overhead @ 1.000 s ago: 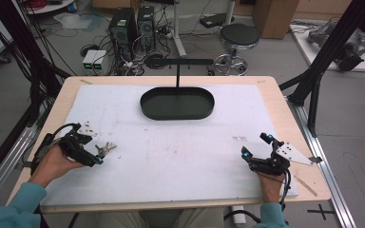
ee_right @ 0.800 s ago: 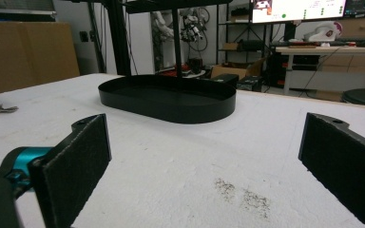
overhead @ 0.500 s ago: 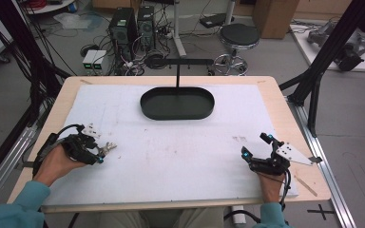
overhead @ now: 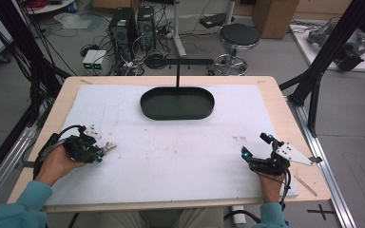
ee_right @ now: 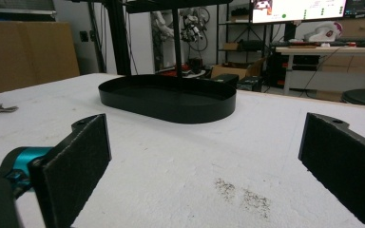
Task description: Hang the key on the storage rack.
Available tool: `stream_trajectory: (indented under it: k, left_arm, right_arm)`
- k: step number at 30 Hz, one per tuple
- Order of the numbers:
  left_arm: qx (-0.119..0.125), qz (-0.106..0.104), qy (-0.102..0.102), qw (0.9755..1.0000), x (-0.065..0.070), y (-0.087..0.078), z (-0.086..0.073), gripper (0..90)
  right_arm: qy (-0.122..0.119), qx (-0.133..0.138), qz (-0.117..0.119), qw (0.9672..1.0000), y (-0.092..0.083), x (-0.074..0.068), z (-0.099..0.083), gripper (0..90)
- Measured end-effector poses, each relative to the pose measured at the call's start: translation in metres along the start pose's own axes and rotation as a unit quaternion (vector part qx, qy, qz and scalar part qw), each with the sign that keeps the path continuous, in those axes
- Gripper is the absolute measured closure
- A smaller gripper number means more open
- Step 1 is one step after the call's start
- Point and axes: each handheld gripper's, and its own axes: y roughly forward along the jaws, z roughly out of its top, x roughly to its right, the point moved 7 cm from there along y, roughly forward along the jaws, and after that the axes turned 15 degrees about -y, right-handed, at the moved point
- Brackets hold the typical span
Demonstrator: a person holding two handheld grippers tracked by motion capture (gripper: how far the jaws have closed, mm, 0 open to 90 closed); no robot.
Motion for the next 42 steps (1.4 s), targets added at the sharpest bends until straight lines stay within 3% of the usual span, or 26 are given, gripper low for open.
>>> stream_trajectory:
  k: [15,42]
  left_arm:
    - [-0.005,0.012,-0.013,0.9998,-0.0033,0.0016,-0.0001,81.0]
    - [0.002,0.001,-0.038,0.9993,-0.0055,0.0019,0.0026,86.8]
  right_arm:
    - [0.001,-0.001,-0.001,1.0,-0.0001,0.0001,-0.0001,2.5]
    - [0.002,-0.001,-0.001,1.0,-0.0001,0.0004,-0.0002,2.5]
